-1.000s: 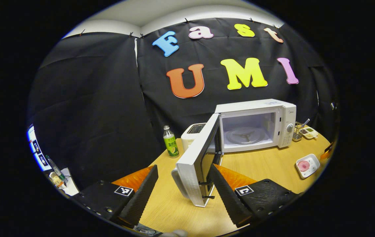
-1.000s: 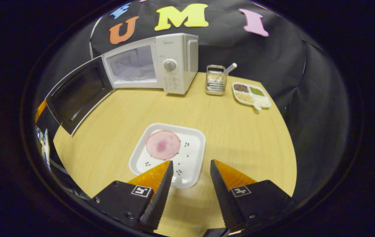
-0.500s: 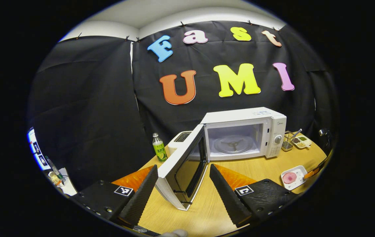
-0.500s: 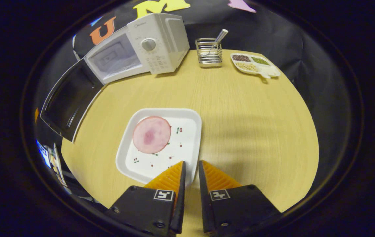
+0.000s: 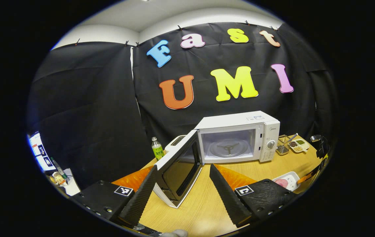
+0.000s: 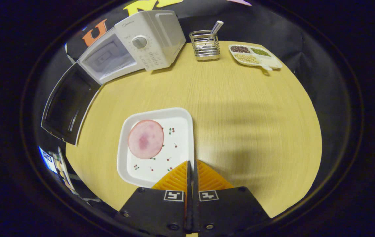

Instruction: Open the microwave oven with the left hand, put the food in, and close the microwave oven.

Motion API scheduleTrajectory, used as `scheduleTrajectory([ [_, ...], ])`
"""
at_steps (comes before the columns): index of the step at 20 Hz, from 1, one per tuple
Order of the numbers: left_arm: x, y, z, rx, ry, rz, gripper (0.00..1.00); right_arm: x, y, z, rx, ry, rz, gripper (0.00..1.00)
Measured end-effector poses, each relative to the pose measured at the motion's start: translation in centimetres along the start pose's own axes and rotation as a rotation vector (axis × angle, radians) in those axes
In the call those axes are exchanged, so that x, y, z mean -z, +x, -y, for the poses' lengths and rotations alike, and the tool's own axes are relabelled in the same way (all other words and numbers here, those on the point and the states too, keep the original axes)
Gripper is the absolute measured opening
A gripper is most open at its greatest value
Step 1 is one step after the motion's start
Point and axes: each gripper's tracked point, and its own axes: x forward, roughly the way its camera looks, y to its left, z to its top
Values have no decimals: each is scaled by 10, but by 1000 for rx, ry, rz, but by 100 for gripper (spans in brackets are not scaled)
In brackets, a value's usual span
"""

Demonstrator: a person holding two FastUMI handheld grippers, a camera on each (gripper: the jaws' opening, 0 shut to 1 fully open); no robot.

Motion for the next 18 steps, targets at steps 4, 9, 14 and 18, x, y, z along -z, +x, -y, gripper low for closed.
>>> scheduleTrajectory([
  [4,-14,-28,5,5,-35,-16,96,-9,-9,-9,-127,90,71,4],
  [9,-33,-38,4,43,-8,1,96,-19,-20,-53,-232,186,113,4],
  [14,-43,-26,6,142,13,24,96,-33,-26,-91,-267,238,192,4],
  [18,-45,-13,-3,190,12,21,96,-40,-18,-118,-317,341,234,4],
])
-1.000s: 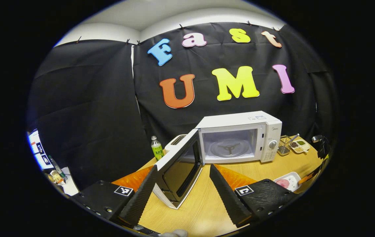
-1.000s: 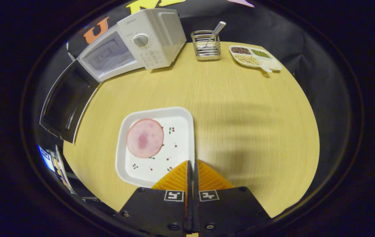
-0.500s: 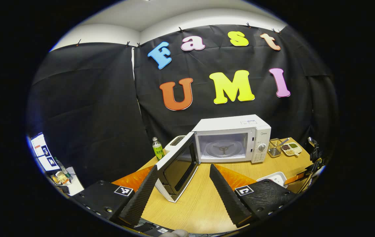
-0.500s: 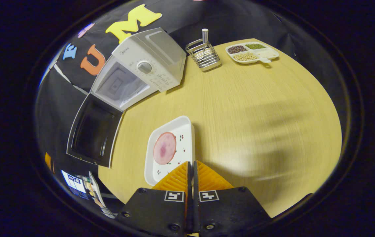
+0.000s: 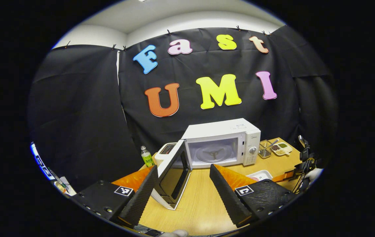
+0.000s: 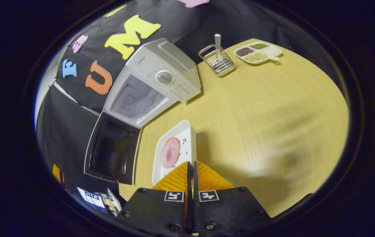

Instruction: Open the microwave oven with the left hand, put the food in, and close the microwave oven.

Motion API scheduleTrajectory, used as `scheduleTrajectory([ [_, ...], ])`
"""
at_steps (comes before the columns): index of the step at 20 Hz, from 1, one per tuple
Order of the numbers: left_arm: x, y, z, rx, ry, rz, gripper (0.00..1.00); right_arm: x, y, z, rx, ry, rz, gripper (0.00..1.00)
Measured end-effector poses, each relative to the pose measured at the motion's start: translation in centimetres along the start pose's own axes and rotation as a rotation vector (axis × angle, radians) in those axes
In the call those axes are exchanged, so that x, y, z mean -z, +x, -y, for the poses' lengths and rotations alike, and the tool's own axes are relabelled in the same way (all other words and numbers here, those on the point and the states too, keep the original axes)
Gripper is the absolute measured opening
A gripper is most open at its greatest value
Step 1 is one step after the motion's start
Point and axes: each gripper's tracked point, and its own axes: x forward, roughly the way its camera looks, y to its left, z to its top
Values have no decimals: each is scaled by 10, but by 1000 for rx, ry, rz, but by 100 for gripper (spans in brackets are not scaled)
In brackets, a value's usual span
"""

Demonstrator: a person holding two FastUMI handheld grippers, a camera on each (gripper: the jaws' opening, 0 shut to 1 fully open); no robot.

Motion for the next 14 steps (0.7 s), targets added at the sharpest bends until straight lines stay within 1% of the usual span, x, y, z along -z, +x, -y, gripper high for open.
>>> scheduleTrajectory([
  [3,1,8,-7,25,18,-4,96,-4,14,-12,-1,20,48,4],
  [5,0,10,-10,39,25,-5,96,-6,28,-27,-10,47,80,3],
  [8,0,15,-8,70,56,3,96,-11,53,-58,-34,84,149,4],
  [10,-5,21,-5,85,61,31,96,-13,70,-83,-64,91,191,3],
  [11,-8,25,-4,87,64,54,96,-16,78,-94,-74,109,217,4],
  [13,-3,35,2,94,74,60,96,-23,94,-115,-97,165,269,3],
  [14,-1,39,9,113,72,62,96,-30,103,-124,-103,192,300,4],
])
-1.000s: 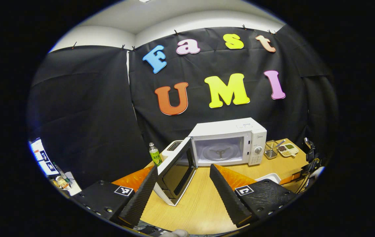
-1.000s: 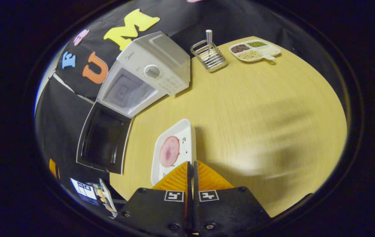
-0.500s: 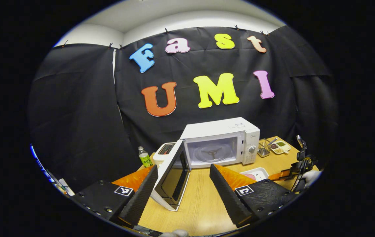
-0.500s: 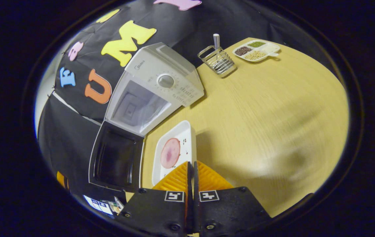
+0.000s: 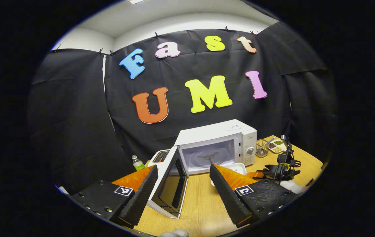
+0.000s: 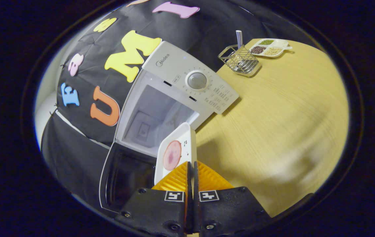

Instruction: Open the microwave oven with the left hand, put the food in, and close the microwave oven.

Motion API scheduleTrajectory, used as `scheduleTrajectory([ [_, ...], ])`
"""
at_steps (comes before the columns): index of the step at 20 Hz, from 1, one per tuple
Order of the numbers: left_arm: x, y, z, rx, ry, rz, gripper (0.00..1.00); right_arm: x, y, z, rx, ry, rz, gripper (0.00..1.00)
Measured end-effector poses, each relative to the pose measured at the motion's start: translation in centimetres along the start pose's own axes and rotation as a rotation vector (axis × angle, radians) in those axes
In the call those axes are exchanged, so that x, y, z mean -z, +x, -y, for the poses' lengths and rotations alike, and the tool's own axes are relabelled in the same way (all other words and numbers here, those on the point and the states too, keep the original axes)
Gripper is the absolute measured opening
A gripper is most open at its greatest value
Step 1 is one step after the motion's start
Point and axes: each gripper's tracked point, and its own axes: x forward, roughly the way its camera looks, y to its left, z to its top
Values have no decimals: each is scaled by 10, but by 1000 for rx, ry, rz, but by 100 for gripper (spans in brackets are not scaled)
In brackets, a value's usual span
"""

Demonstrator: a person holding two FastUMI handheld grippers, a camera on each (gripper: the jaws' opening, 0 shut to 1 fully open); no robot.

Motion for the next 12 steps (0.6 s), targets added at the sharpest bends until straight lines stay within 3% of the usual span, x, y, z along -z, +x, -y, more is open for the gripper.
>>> scheduleTrajectory([
  [2,4,8,7,26,-6,4,96,0,23,-14,1,44,48,0],
  [5,14,15,8,44,0,-4,96,-2,52,-28,9,117,117,4],
  [12,22,27,-4,65,6,-14,96,-22,120,-69,8,148,239,4],
])
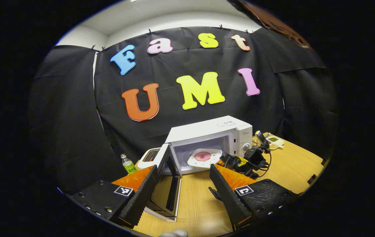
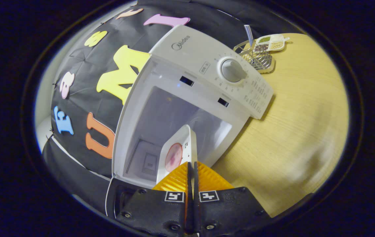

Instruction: Open the microwave oven with the left hand, put the food in, and close the microwave oven.

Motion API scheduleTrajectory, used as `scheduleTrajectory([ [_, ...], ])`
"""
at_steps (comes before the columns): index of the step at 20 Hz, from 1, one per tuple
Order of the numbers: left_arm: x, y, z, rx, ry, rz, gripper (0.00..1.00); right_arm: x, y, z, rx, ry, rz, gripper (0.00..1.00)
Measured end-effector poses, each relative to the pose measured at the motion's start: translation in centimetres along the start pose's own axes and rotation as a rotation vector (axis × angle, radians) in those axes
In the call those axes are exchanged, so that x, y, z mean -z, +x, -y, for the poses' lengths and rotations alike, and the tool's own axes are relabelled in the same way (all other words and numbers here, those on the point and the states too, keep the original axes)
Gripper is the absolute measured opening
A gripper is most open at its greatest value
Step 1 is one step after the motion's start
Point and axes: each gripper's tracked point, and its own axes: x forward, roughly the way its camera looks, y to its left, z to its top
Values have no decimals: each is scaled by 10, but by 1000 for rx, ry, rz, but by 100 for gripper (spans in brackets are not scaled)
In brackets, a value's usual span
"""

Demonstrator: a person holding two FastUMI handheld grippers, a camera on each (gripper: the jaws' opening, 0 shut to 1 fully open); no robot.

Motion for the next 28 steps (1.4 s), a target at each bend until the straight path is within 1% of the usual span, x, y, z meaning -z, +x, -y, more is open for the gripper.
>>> scheduleTrajectory([
  [1,2,3,-2,5,-2,-6,96,-2,9,-2,9,11,14,3],
  [2,4,6,-3,11,0,-10,96,-5,17,-2,24,15,30,0],
  [3,4,8,-5,14,6,-14,96,-7,24,-1,40,16,53,4],
  [4,5,11,-9,13,6,-17,96,-8,31,1,57,23,66,4],
  [5,5,12,-12,12,0,-18,96,-7,36,4,73,37,77,0],
  [6,7,15,-13,11,-2,-19,96,-5,43,6,82,47,78,4],
  [7,8,16,-15,9,-3,-21,96,-4,47,7,89,50,77,4],
  [8,9,17,-17,10,-3,-21,96,-4,52,8,100,45,83,4],
  [9,11,18,-17,13,-2,-26,96,-5,55,8,105,40,89,0],
  [10,14,16,-17,19,2,-31,96,-8,58,11,118,31,103,4],
  [12,18,15,-19,19,14,-35,96,-12,62,14,133,11,118,4],
  [16,24,13,-22,15,0,-42,96,-10,65,21,161,-4,123,4],
  [17,26,13,-21,18,-4,-50,96,-6,65,21,160,-16,107,4],
  [19,27,9,-17,31,-10,-50,96,-9,63,20,162,-22,129,4],
  [22,27,4,-20,17,-4,-47,96,-18,59,12,141,-66,152,7],
  [23,28,3,-20,16,-5,-46,96,-22,54,8,128,-71,163,23],
  [24,29,2,-21,13,-7,-50,96,-24,51,7,124,-84,168,24],
  [25,28,0,-22,7,-9,-50,96,-25,48,4,114,-103,161,81],
  [26,26,-1,-23,0,-7,-50,96,-25,44,3,113,-117,145,72],
  [27,22,-4,-25,-9,-4,-40,96,-25,36,0,109,-146,130,99],
  [28,18,-6,-27,-15,-4,-28,96,-28,26,-2,110,-181,126,99],
])
